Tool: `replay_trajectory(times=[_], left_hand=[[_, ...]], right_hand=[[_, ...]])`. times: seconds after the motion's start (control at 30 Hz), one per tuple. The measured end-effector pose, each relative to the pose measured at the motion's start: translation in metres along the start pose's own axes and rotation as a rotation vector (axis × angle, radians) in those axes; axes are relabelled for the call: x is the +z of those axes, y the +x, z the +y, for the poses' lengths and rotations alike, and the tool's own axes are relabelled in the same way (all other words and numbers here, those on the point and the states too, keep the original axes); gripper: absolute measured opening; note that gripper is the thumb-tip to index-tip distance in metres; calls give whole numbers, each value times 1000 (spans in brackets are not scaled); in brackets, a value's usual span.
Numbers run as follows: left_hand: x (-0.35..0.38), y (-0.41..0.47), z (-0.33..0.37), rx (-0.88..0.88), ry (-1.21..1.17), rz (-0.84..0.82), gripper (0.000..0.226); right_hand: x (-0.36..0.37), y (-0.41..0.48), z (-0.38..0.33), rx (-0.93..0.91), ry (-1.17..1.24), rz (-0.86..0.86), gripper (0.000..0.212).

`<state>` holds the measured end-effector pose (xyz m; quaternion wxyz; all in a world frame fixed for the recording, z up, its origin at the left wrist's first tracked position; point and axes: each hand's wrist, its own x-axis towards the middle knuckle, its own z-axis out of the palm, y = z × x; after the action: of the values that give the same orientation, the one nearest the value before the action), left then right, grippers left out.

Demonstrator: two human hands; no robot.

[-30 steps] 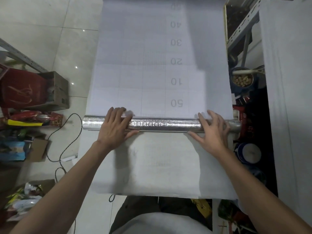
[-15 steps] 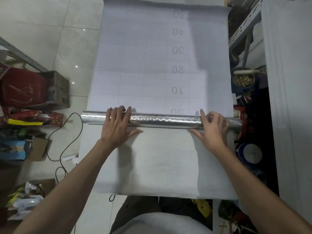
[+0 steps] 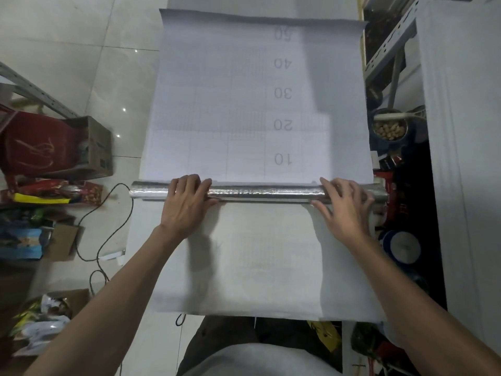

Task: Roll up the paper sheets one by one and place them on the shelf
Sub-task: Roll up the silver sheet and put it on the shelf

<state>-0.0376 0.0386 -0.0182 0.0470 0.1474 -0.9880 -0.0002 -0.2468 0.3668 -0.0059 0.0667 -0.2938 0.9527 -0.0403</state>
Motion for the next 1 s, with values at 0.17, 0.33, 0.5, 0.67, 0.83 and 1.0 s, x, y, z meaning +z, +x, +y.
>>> replay_trajectory(times=[0.17, 0.33, 0.5, 0.67, 0.83, 1.0], left_hand=[[-2, -1, 3, -19, -45, -11, 44], [-5, -1, 7, -31, 49, -94, 80], [-10, 2, 2, -22, -32, -109, 64], [-6, 1, 0, 4, -84, -96, 54], [-10, 9, 2, -23, -79, -56, 57], [-5, 6, -1, -21, -112, -76, 50]], right_hand=[[-2, 2, -4, 28, 68, 17, 47], [3, -2, -3, -26, 7, -26, 78], [1, 1, 3, -15, -15, 12, 69], [9, -3, 4, -25, 12, -8, 60], [10, 4, 8, -34, -31, 32, 68], [5, 7, 12, -56, 5, 26, 52]])
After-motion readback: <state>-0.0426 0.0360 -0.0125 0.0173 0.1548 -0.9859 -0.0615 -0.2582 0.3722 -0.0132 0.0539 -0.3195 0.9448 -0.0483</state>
